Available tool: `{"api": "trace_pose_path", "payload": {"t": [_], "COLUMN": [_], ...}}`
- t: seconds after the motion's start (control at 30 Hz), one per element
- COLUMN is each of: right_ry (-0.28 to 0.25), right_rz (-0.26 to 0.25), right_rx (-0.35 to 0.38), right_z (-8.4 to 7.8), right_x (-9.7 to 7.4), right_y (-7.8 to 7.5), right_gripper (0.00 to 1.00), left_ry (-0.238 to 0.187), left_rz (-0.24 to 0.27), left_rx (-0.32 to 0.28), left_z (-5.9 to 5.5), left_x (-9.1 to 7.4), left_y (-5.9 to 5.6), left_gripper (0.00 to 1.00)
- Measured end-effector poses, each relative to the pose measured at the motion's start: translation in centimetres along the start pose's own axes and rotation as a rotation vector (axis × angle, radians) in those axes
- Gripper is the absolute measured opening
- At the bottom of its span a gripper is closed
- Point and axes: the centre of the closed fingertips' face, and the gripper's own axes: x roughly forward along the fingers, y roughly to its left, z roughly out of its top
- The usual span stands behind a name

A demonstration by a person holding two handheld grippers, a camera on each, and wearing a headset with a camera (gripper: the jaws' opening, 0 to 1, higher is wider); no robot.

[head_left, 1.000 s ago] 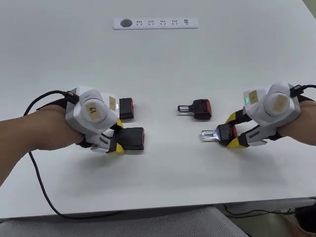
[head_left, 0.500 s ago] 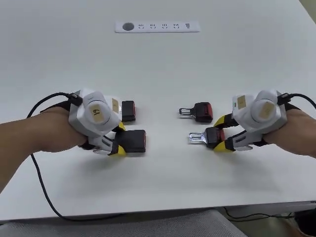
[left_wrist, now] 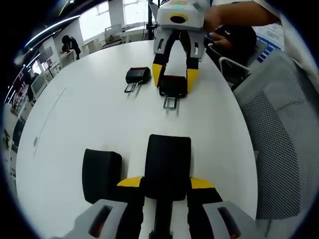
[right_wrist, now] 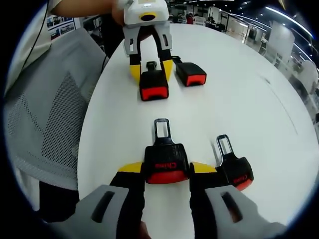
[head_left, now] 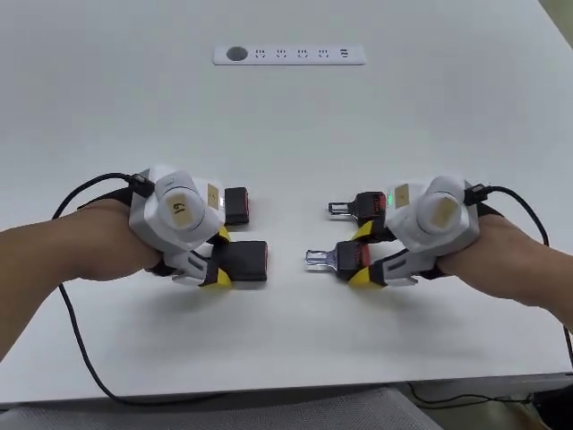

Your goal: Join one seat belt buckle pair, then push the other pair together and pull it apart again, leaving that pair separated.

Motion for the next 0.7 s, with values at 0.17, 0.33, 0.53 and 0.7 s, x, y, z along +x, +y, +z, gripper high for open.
{"api": "trace_pose_path", "payload": {"t": [0.17,0.33,0.53,0.7], "right_ry": [-0.011,-0.018,-0.011,0.002], "right_rz": [-0.019,-0.016,-0.017,-0.033], "right_rx": [0.003,-0.003,-0.016,-0.034], "right_z": [1.4,2.5,3.3,3.4], "right_x": [0.9,1.6,2.2,2.5], "right_y": [0.3,0.9,0.9,0.8], "right_gripper": [0.33,0.33,0.33,0.33], "left_ry": [-0.007,-0.01,-0.008,-0.008], "left_rz": [0.0,0.005,0.002,0.002], "left_rx": [-0.001,-0.008,-0.004,-0.004], "left_z": [0.2,0.2,0.2,0.3], "left_x": [-0.1,-0.1,-0.2,-0.2], "left_y": [-0.2,-0.2,-0.3,-0.3], "left_gripper": [0.34,0.34,0.34,0.34]}}
